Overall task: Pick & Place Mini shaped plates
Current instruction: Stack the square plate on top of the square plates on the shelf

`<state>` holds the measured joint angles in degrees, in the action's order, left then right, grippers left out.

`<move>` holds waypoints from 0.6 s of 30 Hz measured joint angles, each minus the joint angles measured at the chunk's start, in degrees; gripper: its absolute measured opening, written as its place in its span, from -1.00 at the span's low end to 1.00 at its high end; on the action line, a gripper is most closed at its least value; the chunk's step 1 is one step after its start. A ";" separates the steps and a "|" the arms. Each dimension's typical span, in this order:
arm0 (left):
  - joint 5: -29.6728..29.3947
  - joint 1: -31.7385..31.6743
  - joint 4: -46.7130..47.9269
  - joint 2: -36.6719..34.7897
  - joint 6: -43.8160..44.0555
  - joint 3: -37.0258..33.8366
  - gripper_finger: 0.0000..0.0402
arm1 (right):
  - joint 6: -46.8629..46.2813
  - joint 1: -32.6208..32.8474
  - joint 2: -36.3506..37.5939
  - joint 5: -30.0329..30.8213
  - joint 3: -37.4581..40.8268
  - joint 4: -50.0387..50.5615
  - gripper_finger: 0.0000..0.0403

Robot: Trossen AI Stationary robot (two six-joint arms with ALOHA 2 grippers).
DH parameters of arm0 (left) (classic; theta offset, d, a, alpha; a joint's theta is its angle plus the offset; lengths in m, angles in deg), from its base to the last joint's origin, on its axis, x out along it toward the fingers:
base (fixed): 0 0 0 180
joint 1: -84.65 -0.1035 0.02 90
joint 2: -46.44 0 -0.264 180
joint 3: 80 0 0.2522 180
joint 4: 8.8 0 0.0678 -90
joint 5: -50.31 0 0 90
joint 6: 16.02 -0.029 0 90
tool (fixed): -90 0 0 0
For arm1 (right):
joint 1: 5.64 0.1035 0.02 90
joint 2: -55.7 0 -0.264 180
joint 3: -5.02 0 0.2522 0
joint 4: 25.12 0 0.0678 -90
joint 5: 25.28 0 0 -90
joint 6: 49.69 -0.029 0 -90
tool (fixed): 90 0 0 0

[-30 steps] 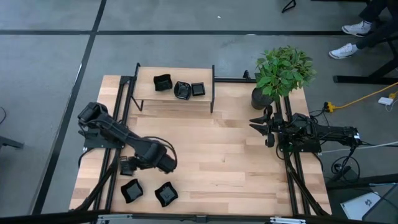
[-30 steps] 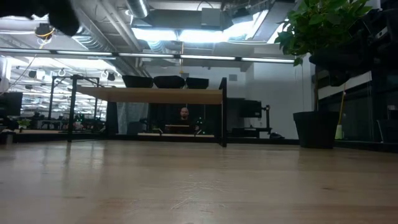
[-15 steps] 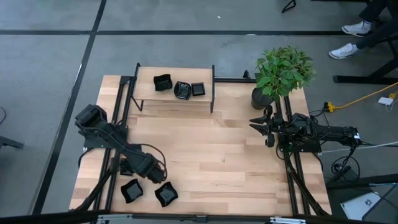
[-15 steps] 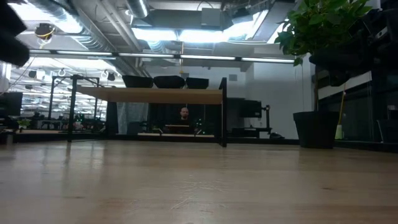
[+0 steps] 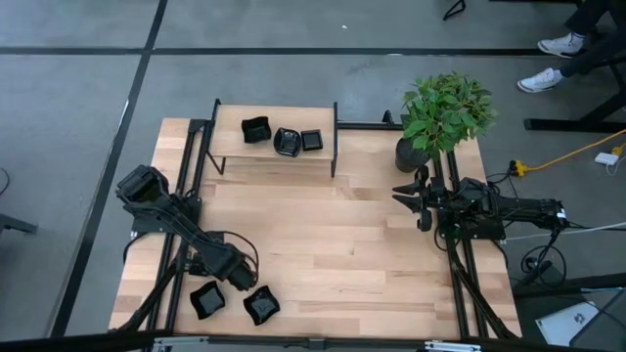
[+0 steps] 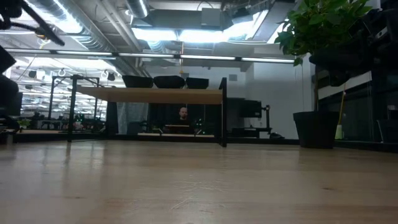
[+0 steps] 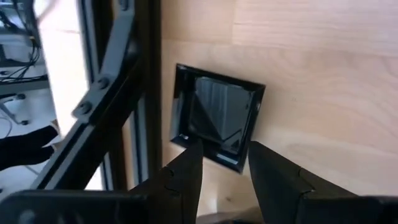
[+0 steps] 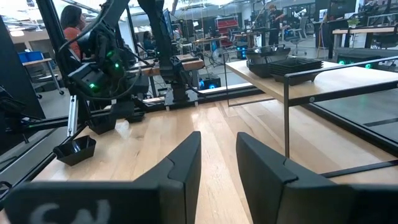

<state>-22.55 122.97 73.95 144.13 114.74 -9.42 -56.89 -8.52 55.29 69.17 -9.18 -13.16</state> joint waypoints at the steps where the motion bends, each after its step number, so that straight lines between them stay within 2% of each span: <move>1: -0.15 0.00 -0.90 0.00 0.02 -0.63 -0.39 | 0.00 -0.01 0.00 0.00 -0.01 0.00 -0.49; 18: -2.99 0.39 -12.22 -0.34 -3.02 -8.59 -0.39 | 0.00 -0.01 0.00 0.00 -0.01 0.00 -0.49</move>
<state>-25.54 123.37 61.73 143.79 111.72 -18.01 -56.89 -8.53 55.29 69.17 -9.19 -13.16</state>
